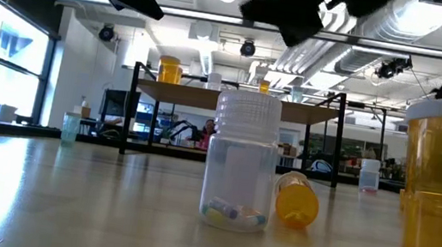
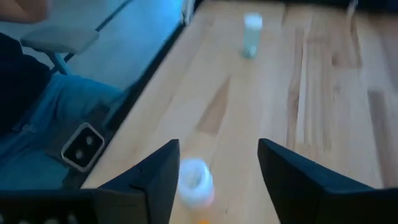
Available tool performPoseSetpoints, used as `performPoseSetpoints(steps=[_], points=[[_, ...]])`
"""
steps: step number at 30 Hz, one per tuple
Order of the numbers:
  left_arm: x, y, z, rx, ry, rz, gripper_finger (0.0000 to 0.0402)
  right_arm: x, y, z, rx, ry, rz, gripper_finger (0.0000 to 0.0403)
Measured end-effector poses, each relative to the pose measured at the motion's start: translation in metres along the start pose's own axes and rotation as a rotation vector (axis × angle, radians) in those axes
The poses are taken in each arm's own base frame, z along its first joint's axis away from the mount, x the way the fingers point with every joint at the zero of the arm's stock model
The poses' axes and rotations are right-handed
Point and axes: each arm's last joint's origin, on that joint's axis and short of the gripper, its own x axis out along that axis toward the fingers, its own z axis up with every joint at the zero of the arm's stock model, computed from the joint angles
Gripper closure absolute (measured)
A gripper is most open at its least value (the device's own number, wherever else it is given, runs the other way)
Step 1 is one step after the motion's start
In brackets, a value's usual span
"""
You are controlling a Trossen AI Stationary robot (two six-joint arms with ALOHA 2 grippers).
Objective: Pick and place medicine bottles onto shelf by color
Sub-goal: Put the bottom transparent pill bottle on the shelf aligned with the other transparent pill bottle
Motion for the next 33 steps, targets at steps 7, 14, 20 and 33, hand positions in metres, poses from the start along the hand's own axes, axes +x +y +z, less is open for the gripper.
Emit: performPoseSetpoints(steps=[7, 14, 20, 33], points=[[-0.001, -0.001, 0.000, -0.017, -0.003, 0.011, 0.0151, -0.001, 0.008, 0.013, -0.072, -0.031, 0.077, 0.0154], [-0.001, -0.001, 0.000, -0.020, -0.002, 0.011, 0.0151, 0.018, 0.008, -0.004, -0.078, 0.020, 0.095, 0.0163], [-0.001, -0.001, 0.000, -0.020, -0.002, 0.012, 0.0151, 0.037, 0.006, -0.023, -0.077, 0.079, 0.089, 0.0166], [0.000, -0.001, 0.000, -0.019, -0.001, 0.015, 0.0151, 0.046, 0.004, -0.033, -0.043, 0.109, 0.081, 0.0166]])
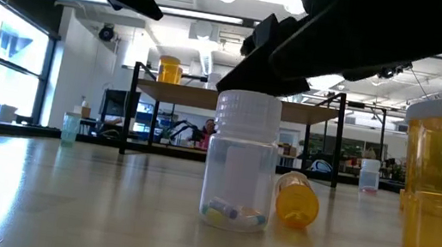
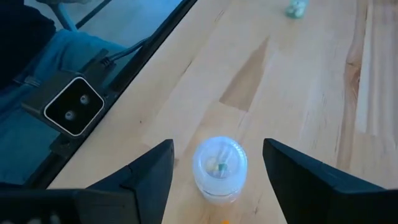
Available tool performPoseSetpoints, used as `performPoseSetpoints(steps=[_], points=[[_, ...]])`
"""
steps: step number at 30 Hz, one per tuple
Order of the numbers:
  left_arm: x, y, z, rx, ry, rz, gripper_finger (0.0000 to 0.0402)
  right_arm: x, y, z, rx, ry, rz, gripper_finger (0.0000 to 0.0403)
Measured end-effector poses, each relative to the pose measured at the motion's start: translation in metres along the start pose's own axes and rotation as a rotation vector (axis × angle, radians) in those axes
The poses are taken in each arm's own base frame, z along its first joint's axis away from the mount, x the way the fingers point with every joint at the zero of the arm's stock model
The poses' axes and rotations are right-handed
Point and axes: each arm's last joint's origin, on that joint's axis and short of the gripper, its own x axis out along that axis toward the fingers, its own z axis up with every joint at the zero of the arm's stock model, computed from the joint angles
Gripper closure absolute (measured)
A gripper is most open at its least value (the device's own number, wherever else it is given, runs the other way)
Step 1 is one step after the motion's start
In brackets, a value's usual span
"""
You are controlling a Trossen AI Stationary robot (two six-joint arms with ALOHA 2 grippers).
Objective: Pick and place medicine bottles onto shelf by color
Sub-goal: Put the bottom transparent pill bottle on the shelf aligned with the other transparent pill bottle
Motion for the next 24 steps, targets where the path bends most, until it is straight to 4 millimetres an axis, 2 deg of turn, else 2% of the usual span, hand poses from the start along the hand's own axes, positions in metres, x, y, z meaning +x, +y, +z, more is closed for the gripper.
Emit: performPoseSetpoints(steps=[3, 9, 18, 24], points=[[0.000, 0.001, 0.000, 0.000, -0.004, 0.018, 0.0151, 0.004, -0.001, -0.002, 0.004, 0.019, -0.005, 0.0166], [0.000, 0.001, 0.000, 0.001, -0.005, 0.023, 0.0151, 0.009, -0.001, 0.017, 0.002, 0.103, -0.039, 0.0166], [0.000, 0.001, 0.000, 0.002, -0.003, 0.023, 0.0151, 0.021, 0.002, 0.009, -0.001, 0.194, -0.035, 0.0167], [0.000, 0.001, 0.000, 0.001, -0.002, 0.024, 0.0151, 0.020, 0.001, 0.009, 0.002, 0.205, -0.045, 0.0167]])
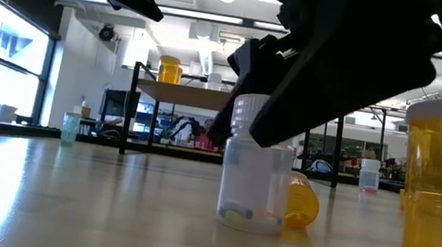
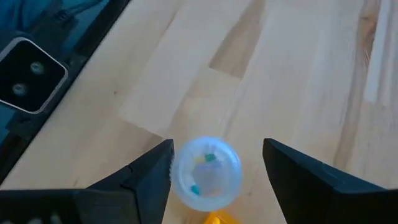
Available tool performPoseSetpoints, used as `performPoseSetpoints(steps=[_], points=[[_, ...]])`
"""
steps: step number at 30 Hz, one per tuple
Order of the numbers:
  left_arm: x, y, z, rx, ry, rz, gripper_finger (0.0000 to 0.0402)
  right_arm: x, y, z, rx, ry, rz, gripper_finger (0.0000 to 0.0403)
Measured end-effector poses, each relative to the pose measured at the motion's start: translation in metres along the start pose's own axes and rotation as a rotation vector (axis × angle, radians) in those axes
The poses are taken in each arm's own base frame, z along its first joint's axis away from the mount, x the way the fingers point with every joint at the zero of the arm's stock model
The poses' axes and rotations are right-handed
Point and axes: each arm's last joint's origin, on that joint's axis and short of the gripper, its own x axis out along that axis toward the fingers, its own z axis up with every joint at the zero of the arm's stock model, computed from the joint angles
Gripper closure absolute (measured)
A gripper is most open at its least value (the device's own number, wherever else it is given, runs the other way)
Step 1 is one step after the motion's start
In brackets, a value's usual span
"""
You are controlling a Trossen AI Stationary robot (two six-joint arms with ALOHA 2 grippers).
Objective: Pick and place medicine bottles onto shelf by color
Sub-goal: Put the bottom transparent pill bottle on the shelf aligned with the other transparent pill bottle
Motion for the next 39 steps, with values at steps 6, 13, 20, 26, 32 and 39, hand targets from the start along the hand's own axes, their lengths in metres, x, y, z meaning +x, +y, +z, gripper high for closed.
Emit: performPoseSetpoints(steps=[6, 13, 20, 26, 32, 39], points=[[0.000, 0.000, 0.000, 0.000, 0.001, 0.000, 0.0151, -0.001, 0.000, -0.002, 0.001, 0.028, 0.000, 0.0198], [0.000, 0.000, 0.000, 0.002, 0.005, 0.000, 0.0151, -0.003, 0.000, 0.000, -0.001, 0.044, -0.001, 0.0255], [0.000, 0.001, -0.004, 0.013, 0.039, 0.004, 0.0151, -0.011, 0.001, 0.016, -0.026, 0.069, -0.002, 0.0272], [-0.009, 0.005, -0.011, 0.015, 0.103, 0.019, 0.0151, -0.023, -0.012, 0.037, -0.094, 0.085, -0.065, 0.0270], [-0.024, 0.011, -0.009, 0.027, 0.077, 0.014, 0.0151, -0.049, -0.043, 0.070, -0.130, 0.104, -0.190, 0.0270], [-0.040, 0.017, -0.009, 0.044, 0.042, 0.019, 0.0151, -0.096, -0.083, 0.108, -0.143, 0.114, -0.330, 0.0270]])
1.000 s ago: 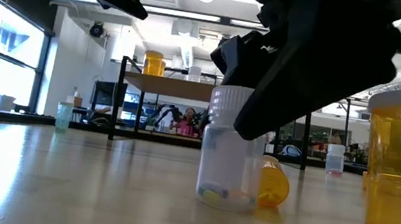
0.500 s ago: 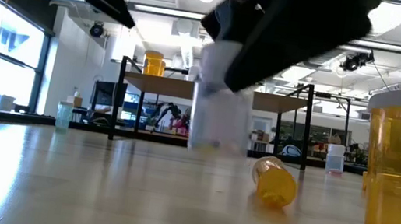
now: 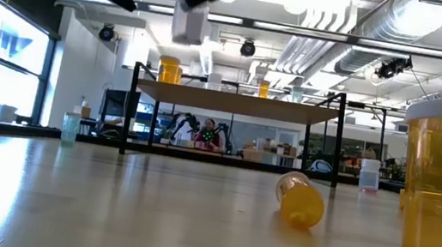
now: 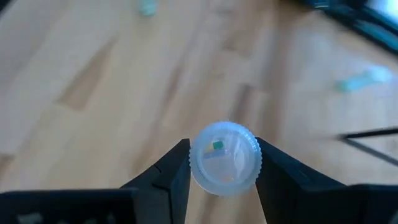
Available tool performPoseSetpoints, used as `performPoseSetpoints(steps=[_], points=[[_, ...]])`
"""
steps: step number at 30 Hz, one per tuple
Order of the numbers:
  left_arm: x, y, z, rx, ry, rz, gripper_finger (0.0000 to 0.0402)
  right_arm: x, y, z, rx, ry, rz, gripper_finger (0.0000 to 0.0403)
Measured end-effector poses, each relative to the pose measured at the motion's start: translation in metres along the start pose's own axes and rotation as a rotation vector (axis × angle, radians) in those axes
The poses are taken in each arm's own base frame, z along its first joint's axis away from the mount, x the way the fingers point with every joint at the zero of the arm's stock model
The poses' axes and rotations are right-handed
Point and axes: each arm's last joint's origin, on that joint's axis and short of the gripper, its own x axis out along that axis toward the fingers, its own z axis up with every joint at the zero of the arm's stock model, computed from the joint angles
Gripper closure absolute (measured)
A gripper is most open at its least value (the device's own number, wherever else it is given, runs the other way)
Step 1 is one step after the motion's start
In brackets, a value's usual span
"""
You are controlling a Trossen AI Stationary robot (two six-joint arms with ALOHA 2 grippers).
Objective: Pick and place medicine bottles onto shelf by color
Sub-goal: Put the bottom transparent pill bottle on the shelf aligned with the other transparent pill bottle
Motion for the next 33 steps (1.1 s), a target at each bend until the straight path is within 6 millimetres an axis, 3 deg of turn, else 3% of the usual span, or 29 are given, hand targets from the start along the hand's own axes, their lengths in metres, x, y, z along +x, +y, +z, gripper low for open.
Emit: performPoseSetpoints(steps=[8, 17, 23, 26, 33], points=[[-0.004, 0.002, 0.001, -0.003, -0.016, 0.003, 0.0151, -0.041, -0.058, 0.018, 0.051, -0.050, -0.095, 0.0270], [-0.004, 0.001, 0.000, -0.003, -0.016, 0.002, 0.0151, -0.091, -0.101, 0.034, 0.107, -0.172, -0.222, 0.0270], [-0.004, 0.001, 0.000, -0.003, -0.015, 0.002, 0.0151, -0.127, -0.127, 0.031, 0.137, -0.214, -0.309, 0.0270], [-0.004, 0.002, 0.000, -0.006, -0.015, 0.002, 0.0151, -0.126, -0.142, 0.016, 0.173, -0.187, -0.292, 0.0270], [-0.003, 0.001, 0.000, -0.022, -0.004, -0.015, 0.0151, -0.083, -0.198, -0.034, 0.338, -0.131, -0.281, 0.0270]])
